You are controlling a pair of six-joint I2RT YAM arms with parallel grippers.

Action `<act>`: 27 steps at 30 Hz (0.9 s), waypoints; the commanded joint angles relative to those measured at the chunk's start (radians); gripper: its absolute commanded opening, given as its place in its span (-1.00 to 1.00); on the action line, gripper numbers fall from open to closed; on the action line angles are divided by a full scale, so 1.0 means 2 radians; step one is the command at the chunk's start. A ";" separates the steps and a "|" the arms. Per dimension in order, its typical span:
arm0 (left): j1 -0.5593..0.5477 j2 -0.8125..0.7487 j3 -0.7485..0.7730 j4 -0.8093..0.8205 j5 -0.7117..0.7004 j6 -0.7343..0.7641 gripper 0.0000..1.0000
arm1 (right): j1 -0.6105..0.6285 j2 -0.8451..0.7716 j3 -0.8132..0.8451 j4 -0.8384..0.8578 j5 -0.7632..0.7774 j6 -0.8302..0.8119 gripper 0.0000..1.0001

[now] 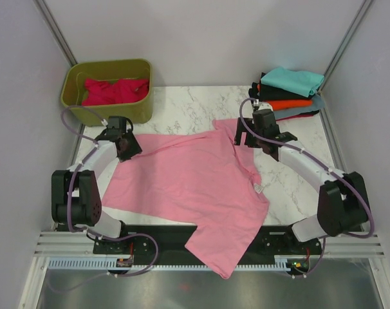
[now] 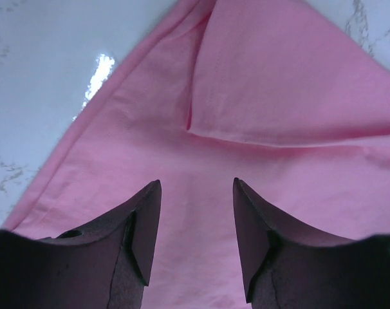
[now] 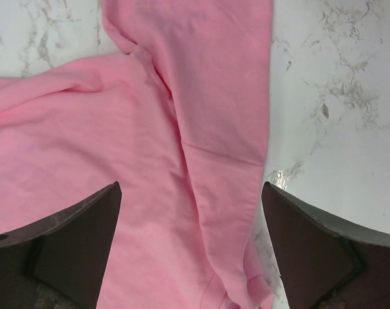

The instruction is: Fold and stack the t-shirts

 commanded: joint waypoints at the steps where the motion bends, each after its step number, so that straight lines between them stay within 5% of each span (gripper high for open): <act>1: -0.013 0.008 -0.025 0.079 0.002 -0.034 0.10 | 0.001 -0.060 -0.032 0.008 -0.028 0.009 0.96; 7: -0.017 0.026 -0.033 0.125 0.004 -0.033 0.07 | 0.003 -0.132 -0.056 -0.006 -0.044 0.006 0.96; 27: -0.018 0.088 -0.011 0.156 -0.034 -0.015 -0.06 | 0.004 -0.137 -0.070 -0.013 -0.050 -0.013 0.96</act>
